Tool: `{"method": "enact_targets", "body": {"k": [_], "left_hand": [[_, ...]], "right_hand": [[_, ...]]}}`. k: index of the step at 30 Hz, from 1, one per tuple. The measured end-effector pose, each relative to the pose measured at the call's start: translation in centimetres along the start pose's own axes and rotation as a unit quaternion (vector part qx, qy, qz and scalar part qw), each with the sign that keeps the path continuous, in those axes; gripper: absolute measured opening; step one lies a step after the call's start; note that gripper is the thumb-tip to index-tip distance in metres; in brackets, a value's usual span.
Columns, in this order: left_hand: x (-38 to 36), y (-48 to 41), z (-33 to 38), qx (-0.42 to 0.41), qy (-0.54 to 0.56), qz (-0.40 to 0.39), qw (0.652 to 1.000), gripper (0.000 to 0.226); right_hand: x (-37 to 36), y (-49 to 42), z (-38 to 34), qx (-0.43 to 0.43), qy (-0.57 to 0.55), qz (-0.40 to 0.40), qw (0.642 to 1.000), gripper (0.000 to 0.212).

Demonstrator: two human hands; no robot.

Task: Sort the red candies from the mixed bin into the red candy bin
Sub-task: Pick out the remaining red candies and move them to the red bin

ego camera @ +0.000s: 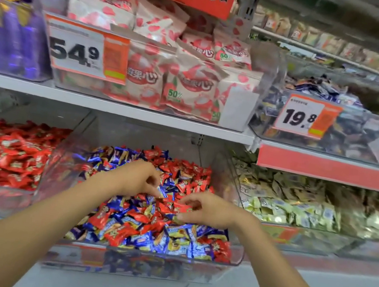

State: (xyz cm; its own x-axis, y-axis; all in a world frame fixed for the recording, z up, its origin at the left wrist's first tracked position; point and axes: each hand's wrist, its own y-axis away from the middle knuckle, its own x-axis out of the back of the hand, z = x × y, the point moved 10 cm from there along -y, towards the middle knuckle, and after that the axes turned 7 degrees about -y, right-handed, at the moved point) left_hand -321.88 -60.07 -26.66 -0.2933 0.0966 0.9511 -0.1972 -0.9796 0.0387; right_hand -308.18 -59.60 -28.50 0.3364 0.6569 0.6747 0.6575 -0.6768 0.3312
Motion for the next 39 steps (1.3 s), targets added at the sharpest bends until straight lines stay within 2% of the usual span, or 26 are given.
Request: {"method": "enact_targets", "body": {"k": [2, 5, 6, 8, 10, 13, 16, 19, 23, 26, 28, 31, 33, 35, 36, 39], "left_hand": [[0.9, 0.8, -0.3, 0.006, 0.025, 0.021, 0.999, 0.030], [2.5, 2.0, -0.6, 0.014, 0.052, 0.064, 0.996, 0.026], [2.9, 2.3, -0.7, 0.018, 0.055, 0.072, 0.996, 0.022], [3.3, 3.0, -1.2, 0.028, 0.057, 0.064, 0.996, 0.012], [2.6, 3.6, -1.7, 0.036, 0.041, 0.020, 0.998, 0.017], [1.7, 4.3, -2.1, 0.049, 0.026, -0.019, 0.998, 0.023], [1.3, 4.6, -1.8, 0.049, 0.034, -0.035, 0.998, 0.020], [1.6, 4.7, -1.6, 0.042, 0.026, -0.007, 0.999, 0.018], [3.5, 5.0, -2.0, 0.056, 0.175, 0.066, 0.981, 0.023], [4.1, 5.2, -2.0, 0.057, 0.257, 0.068, 0.962, 0.024], [3.8, 5.3, -1.7, 0.051, 0.246, 0.041, 0.967, 0.030], [2.8, 5.4, -1.5, 0.055, 0.185, -0.004, 0.981, 0.034], [1.8, 5.2, -1.4, 0.069, 0.182, -0.030, 0.980, 0.028], [0.9, 5.4, -0.7, 0.066, 0.185, -0.047, 0.979, 0.013], [0.5, 5.5, -0.1, 0.051, 0.174, -0.061, 0.981, 0.007], [-0.1, 5.9, 0.3, 0.020, 0.111, -0.074, 0.991, 0.018]], "right_hand": [[0.4, 0.3, 0.0, 0.012, 0.006, 0.026, 1.000, 0.034], [2.6, 0.9, -1.1, 0.057, -0.018, 0.117, 0.991, 0.017], [3.0, 1.1, -1.2, 0.062, -0.033, 0.137, 0.988, 0.014], [3.4, 1.1, -0.8, 0.049, -0.065, 0.159, 0.984, 0.022], [3.2, 0.8, -0.3, 0.033, -0.078, 0.162, 0.983, 0.027], [2.1, -0.2, -0.6, 0.037, -0.035, 0.145, 0.988, 0.015], [-0.4, -1.4, -0.5, 0.031, -0.003, 0.076, 0.997, 0.027], [-0.4, -1.6, -0.7, 0.029, -0.018, 0.073, 0.997, 0.027], [2.5, -0.1, -2.3, 0.084, -0.123, 0.156, 0.976, 0.012], [3.4, 0.4, -2.1, 0.090, -0.184, 0.170, 0.964, 0.011], [2.7, 0.0, -2.2, 0.081, -0.145, 0.165, 0.972, 0.019], [0.9, -0.7, -3.3, 0.093, -0.091, 0.169, 0.977, 0.020], [-0.9, -1.3, -4.0, 0.096, -0.046, 0.135, 0.985, 0.029], [-2.2, -1.7, -4.5, 0.104, 0.015, 0.093, 0.990, 0.035], [-2.2, -1.8, -4.4, 0.100, 0.004, 0.086, 0.991, 0.035], [-0.6, -1.5, -4.3, 0.093, -0.090, 0.109, 0.985, 0.027]]}}
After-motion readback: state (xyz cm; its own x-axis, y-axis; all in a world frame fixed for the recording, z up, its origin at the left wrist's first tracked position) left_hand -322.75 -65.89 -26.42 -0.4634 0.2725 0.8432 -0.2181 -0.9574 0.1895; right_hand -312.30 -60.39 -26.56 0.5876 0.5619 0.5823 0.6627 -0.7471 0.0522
